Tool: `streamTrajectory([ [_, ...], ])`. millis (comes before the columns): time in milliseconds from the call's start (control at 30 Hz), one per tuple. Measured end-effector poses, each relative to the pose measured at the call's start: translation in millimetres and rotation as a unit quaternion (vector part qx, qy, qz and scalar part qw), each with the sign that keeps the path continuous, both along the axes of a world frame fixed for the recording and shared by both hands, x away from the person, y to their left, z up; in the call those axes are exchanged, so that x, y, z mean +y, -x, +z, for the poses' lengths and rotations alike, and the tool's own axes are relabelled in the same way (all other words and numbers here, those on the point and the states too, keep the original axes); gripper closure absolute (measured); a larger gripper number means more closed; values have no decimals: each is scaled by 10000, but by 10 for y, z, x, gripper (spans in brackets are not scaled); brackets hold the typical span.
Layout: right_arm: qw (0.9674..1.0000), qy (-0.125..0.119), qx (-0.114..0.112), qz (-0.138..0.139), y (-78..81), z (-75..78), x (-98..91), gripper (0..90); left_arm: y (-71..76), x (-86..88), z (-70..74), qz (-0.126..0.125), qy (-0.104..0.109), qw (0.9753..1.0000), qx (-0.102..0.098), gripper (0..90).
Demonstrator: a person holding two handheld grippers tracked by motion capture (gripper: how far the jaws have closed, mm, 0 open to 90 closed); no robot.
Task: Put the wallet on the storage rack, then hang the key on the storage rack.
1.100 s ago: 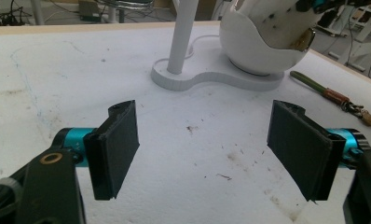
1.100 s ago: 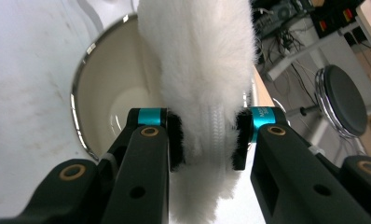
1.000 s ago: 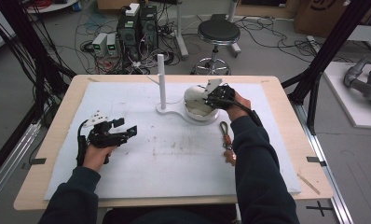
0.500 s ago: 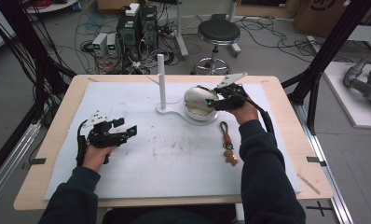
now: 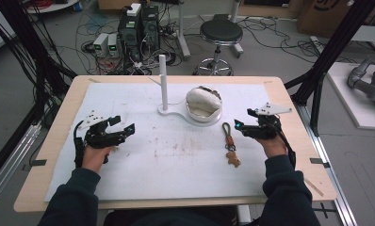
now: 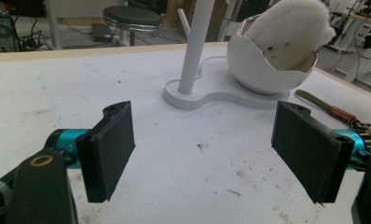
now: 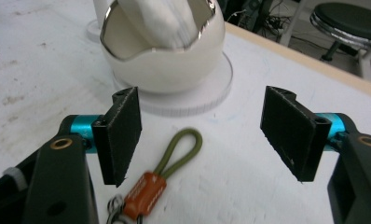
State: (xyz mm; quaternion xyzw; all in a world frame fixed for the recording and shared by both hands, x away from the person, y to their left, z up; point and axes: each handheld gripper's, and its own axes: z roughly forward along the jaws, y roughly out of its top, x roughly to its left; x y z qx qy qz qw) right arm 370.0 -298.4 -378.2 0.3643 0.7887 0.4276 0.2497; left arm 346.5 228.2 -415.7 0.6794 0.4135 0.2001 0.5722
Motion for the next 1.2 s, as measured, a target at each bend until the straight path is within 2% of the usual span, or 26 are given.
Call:
streamTrajectory([
  [67, 10000, -24, 16, -94, 57, -58, -32, 293, 2, -2, 1, -8, -26, 10000, 4, 211],
  [100, 9998, -116, 52, -144, 102, -100, -52, 291, 4, -2, 1, -14, -50, 10000, 2, 211],
  [233, 9996, -221, 171, -86, 144, -170, -59, 286, 12, -9, 3, -55, -85, 9999, 9, 211],
  [367, 9994, -248, 204, -112, 160, -205, -65, 274, 2, -18, -3, -52, -126, 9999, -10, 212],
  [700, 9992, -271, 271, -147, 194, -261, -69, 272, -29, -17, -26, -44, -56, 10000, 25, 212],
  [767, 9992, -243, 324, -58, 190, -287, -42, 311, -18, -22, -18, -72, -88, 9999, 13, 212],
  [833, 9986, -198, 482, 124, 189, -315, -12, 411, -12, -32, -15, -63, -110, 9999, -3, 213],
  [967, 9961, 4, 738, 491, 187, -374, 71, 523, -3, -49, -13, -85, -203, 9998, 31, 214],
  [1067, 9944, 124, 896, 552, 187, -414, 122, 564, 17, -70, -5, -106, -230, 9997, 28, 214],
  [1133, 9937, 195, 974, 513, 180, -437, 142, 583, 16, -81, -8, -116, -262, 9996, 39, 215],
  [1167, 9927, 241, 1085, 479, 164, -467, 162, 600, 13, -85, -12, -134, -274, 9995, 49, 216],
  [1200, 9927, 241, 1085, 479, 164, -467, 162, 600, 9, -90, -16, -131, -291, 9995, 62, 216],
])
